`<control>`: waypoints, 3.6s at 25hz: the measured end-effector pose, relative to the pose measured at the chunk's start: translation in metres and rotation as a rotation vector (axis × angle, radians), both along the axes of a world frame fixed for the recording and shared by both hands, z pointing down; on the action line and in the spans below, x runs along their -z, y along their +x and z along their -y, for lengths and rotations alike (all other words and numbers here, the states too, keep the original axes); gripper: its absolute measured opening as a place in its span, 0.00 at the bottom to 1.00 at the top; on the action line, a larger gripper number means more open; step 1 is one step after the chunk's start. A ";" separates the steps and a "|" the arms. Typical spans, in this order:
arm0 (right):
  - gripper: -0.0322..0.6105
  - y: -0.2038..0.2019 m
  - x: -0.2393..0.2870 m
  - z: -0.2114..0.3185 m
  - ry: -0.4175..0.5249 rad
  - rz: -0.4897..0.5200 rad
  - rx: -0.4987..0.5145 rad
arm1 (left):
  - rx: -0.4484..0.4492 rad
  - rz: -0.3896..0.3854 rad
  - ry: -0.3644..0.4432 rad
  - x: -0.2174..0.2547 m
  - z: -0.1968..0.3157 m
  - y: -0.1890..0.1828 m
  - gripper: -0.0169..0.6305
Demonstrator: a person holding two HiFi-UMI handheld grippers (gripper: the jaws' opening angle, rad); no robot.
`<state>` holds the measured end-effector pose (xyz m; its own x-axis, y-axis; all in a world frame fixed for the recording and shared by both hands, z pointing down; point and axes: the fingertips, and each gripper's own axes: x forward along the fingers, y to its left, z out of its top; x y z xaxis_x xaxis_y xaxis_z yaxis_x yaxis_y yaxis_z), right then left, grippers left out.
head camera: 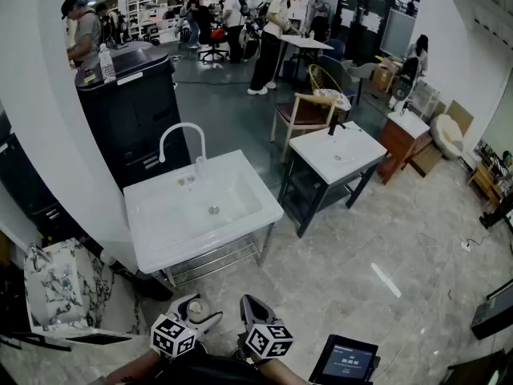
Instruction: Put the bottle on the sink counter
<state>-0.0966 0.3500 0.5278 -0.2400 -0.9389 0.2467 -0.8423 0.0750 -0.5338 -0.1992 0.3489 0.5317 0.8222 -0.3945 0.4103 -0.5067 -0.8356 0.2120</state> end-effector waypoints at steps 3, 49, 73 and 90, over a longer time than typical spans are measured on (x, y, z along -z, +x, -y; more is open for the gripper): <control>0.04 -0.015 -0.001 -0.025 -0.014 0.004 0.014 | -0.013 -0.003 -0.029 -0.003 -0.029 -0.005 0.56; 0.04 0.069 0.001 0.076 0.005 -0.065 -0.026 | 0.008 -0.047 -0.034 -0.014 0.103 0.074 0.56; 0.04 0.082 -0.016 0.198 -0.092 -0.067 -0.083 | -0.033 -0.115 -0.107 -0.025 0.239 0.092 0.56; 0.04 0.109 -0.021 0.272 -0.075 -0.022 0.021 | 0.068 -0.097 -0.113 -0.029 0.294 0.114 0.56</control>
